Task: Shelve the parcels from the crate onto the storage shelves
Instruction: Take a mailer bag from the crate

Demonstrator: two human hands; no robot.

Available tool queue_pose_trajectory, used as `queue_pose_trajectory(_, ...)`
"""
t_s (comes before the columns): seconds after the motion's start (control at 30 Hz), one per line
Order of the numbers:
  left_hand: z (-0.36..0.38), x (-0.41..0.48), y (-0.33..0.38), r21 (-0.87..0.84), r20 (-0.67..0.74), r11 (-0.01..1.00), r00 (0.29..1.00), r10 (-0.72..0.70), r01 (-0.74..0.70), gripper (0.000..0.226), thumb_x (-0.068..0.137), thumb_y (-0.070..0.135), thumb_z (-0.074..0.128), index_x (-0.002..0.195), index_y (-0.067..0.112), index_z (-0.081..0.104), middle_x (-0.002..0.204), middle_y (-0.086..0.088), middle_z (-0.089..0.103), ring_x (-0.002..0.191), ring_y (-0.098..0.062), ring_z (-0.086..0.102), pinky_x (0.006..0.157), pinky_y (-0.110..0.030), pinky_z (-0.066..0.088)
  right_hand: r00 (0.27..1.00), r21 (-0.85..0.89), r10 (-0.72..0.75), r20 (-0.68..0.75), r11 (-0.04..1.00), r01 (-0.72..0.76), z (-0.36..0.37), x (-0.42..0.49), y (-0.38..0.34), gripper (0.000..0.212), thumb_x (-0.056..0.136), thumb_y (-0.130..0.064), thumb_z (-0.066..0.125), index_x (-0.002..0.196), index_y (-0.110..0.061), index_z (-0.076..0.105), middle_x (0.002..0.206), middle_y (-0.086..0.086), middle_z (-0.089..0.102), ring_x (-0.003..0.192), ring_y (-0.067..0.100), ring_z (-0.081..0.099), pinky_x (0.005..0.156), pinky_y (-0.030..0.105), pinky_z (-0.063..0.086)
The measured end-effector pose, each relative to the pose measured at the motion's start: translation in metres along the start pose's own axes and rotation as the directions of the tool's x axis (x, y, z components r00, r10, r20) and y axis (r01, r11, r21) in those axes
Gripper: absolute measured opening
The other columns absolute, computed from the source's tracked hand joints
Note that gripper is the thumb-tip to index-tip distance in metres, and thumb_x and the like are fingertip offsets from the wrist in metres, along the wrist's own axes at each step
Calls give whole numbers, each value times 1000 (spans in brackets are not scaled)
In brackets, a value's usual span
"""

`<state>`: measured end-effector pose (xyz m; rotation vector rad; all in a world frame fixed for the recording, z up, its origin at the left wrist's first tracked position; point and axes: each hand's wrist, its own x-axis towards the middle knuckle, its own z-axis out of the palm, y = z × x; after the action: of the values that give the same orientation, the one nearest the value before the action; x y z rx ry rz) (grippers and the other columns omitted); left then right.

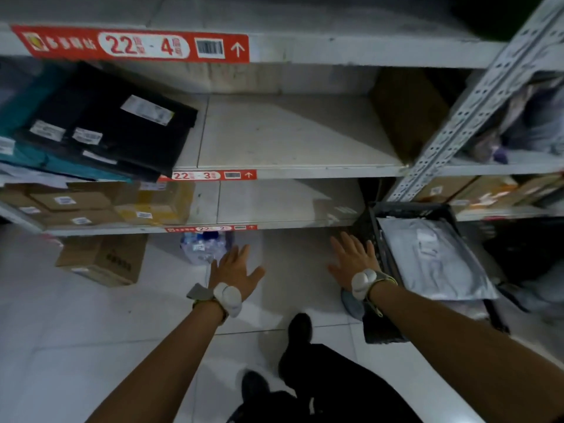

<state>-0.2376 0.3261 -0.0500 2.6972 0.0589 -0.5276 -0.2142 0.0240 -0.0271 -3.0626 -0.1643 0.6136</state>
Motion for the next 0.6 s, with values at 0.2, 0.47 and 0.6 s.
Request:
queue_pose_trajectory(0.2, 13, 15, 54, -36, 54, 998, 997, 60, -58, 83, 89, 68, 45, 156, 25, 19, 162, -7, 22, 147, -29, 27, 117, -42, 31, 992, 71, 122, 19, 990, -123, 9, -21, 73, 75, 97, -59, 37, 158, -28, 7, 166, 2, 4, 152, 26, 8, 122, 54, 7)
queue_pose_trajectory(0.47, 54, 48, 186, -32, 159, 997, 985, 69, -65, 78, 93, 54, 54, 155, 19, 21, 160, -8, 28, 143, -31, 34, 112, -47, 37, 971, 119, 215, 103, 967, -227, 35, -24, 196, 72, 99, -57, 34, 158, -28, 6, 166, 2, 4, 152, 24, 8, 122, 52, 7)
queue_pose_trajectory(0.6, 97, 68, 270, -29, 285, 996, 954, 94, -90, 75, 94, 50, 55, 155, 18, 23, 158, -8, 32, 140, -29, 39, 111, -40, 38, 961, 68, 220, 168, 970, -234, 60, -22, 282, 72, 99, -56, 34, 158, -27, 4, 166, 2, 2, 152, 25, 7, 122, 52, 7)
